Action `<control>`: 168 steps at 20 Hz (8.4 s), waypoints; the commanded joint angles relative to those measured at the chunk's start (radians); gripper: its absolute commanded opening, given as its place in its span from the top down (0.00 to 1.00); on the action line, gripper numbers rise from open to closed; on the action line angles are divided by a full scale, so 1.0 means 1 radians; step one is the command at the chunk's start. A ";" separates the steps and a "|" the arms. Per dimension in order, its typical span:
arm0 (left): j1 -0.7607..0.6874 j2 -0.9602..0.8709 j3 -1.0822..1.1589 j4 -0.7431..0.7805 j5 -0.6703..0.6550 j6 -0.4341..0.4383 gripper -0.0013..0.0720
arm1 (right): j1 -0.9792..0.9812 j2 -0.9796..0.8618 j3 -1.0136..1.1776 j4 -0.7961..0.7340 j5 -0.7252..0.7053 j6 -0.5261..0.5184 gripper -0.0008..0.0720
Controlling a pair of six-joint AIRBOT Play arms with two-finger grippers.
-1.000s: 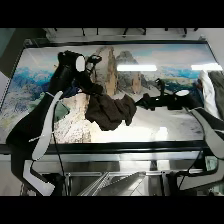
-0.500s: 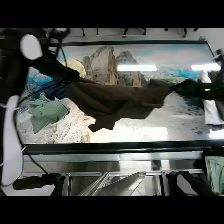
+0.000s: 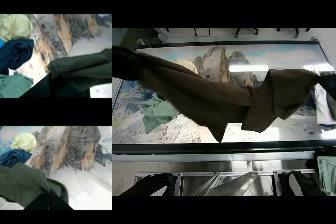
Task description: Fold the shirts.
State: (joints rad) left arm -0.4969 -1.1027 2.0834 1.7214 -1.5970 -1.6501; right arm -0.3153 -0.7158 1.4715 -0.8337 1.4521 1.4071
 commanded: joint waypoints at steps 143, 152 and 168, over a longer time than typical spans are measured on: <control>0.196 -0.105 -1.667 -1.068 0.761 0.105 0.25 | -0.183 -0.386 -0.590 0.021 -0.341 -0.183 0.03; 0.359 0.052 -1.330 -0.666 0.489 -0.026 0.96 | -0.341 -0.594 -0.573 -0.197 -0.325 -0.144 0.03; 0.418 -0.018 -1.270 -0.675 0.410 0.036 0.96 | -0.124 -0.761 -0.668 -0.080 -0.301 -0.374 0.95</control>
State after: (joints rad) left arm -0.0780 -1.1255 0.7906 1.0439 -1.1793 -1.6146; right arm -0.4732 -1.4796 0.8066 -0.9283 1.1831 1.0485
